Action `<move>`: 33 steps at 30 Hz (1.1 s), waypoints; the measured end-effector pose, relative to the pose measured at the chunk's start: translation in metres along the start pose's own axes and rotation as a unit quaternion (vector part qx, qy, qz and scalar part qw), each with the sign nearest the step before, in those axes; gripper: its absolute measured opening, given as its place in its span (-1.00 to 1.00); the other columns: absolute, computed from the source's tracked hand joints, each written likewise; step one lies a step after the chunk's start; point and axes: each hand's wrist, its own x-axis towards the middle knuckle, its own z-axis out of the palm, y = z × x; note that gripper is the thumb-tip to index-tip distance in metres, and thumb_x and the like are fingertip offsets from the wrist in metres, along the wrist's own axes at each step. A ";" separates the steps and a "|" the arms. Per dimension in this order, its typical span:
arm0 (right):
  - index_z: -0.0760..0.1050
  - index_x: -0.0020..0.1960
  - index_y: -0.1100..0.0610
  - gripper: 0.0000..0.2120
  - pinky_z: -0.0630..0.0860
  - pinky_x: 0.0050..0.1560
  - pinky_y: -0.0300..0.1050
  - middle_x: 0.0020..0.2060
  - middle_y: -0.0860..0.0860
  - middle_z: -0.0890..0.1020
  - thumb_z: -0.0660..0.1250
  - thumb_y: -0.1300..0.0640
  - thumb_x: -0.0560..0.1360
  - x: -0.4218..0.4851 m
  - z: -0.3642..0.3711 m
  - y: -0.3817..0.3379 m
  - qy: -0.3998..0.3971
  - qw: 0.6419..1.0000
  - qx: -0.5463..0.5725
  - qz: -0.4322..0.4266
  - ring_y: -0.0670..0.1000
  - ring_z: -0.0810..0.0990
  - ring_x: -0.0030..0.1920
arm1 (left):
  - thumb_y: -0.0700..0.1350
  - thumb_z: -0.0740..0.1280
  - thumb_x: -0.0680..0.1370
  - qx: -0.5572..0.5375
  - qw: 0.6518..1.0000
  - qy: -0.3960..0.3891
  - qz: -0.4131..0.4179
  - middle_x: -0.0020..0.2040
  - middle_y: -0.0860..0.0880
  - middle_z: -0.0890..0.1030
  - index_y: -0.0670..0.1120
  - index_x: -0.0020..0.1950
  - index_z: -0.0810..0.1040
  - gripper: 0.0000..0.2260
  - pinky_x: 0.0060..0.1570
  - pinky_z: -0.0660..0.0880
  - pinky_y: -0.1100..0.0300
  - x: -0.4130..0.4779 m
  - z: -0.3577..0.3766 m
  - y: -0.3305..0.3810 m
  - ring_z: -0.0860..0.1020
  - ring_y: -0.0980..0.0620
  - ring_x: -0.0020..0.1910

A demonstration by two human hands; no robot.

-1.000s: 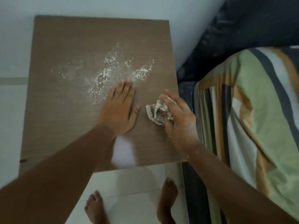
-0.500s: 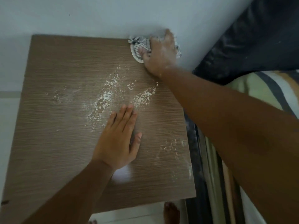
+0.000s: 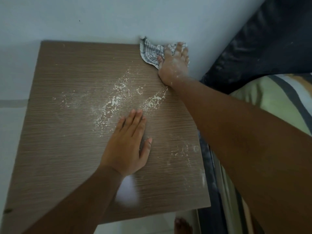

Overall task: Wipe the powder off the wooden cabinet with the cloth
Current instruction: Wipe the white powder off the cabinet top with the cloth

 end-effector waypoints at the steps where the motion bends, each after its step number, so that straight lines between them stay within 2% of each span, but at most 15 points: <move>1: 0.07 0.63 0.02 -0.47 -0.14 0.60 0.26 0.62 0.27 -0.10 0.01 -0.10 0.71 -0.005 0.000 0.004 -0.002 1.000 -0.005 -0.013 0.35 -0.18 0.61 | 0.09 0.09 0.64 0.001 1.000 0.003 0.000 0.60 -0.17 0.18 -0.24 0.55 0.25 -0.43 0.55 0.15 -0.13 0.000 0.000 0.000 0.06 -0.10 0.62; 8: 0.17 0.60 -0.06 -0.49 -0.11 0.63 0.17 0.64 0.15 0.00 0.14 -0.05 0.67 -0.070 0.003 0.029 0.009 0.997 0.008 -0.073 0.26 -0.10 0.63 | 0.12 0.07 0.64 0.011 1.000 -0.004 -0.007 0.61 -0.14 0.17 -0.20 0.57 0.22 -0.42 0.58 0.06 -0.08 0.001 -0.004 0.002 0.04 -0.07 0.62; 12: 0.22 0.59 -0.06 -0.51 -0.08 0.63 0.18 0.64 0.12 0.05 0.14 -0.07 0.67 -0.117 0.007 0.040 0.013 0.996 0.018 -0.088 0.24 -0.08 0.63 | 0.14 0.02 0.64 0.018 1.000 -0.009 -0.010 0.61 -0.14 0.16 -0.19 0.58 0.19 -0.40 0.59 0.04 -0.07 0.001 -0.005 0.004 0.05 -0.08 0.62; 17: 0.30 0.55 -0.05 -0.53 -0.03 0.62 0.19 0.63 0.09 0.12 0.19 -0.06 0.66 -0.179 0.015 0.055 0.032 0.994 0.034 -0.103 0.22 -0.03 0.63 | 0.13 0.07 0.65 0.017 1.000 -0.014 -0.016 0.62 -0.13 0.13 -0.18 0.60 0.14 -0.40 0.59 0.00 -0.05 0.001 -0.006 0.006 0.04 -0.08 0.62; 25: 0.34 0.52 -0.07 -0.54 0.04 0.60 0.27 0.63 0.03 0.13 0.24 -0.06 0.63 -0.268 0.021 0.078 0.018 0.990 0.055 -0.128 0.19 -0.03 0.64 | 0.07 0.08 0.67 0.005 1.000 -0.006 -0.018 0.61 -0.16 0.17 -0.20 0.58 0.20 -0.45 0.59 -0.03 -0.02 -0.002 -0.011 0.011 0.07 -0.10 0.62; 29: 0.34 0.53 -0.06 -0.54 0.08 0.60 0.24 0.63 0.01 0.12 0.26 0.00 0.64 -0.308 0.021 0.090 0.001 0.989 0.071 -0.129 0.15 -0.06 0.65 | 0.11 0.02 0.67 0.016 0.999 -0.018 -0.020 0.62 -0.15 0.14 -0.19 0.60 0.15 -0.43 0.59 -0.04 -0.02 0.000 -0.012 0.011 0.04 -0.09 0.62; 33: 0.39 0.50 0.02 -0.54 0.22 0.56 0.27 0.62 0.03 0.18 0.31 0.13 0.62 -0.348 0.024 0.103 0.008 0.986 0.098 -0.137 0.15 -0.02 0.64 | 0.13 0.00 0.67 0.015 0.999 -0.024 -0.021 0.62 -0.15 0.13 -0.18 0.60 0.13 -0.42 0.60 -0.03 -0.04 -0.002 -0.013 0.012 0.02 -0.09 0.62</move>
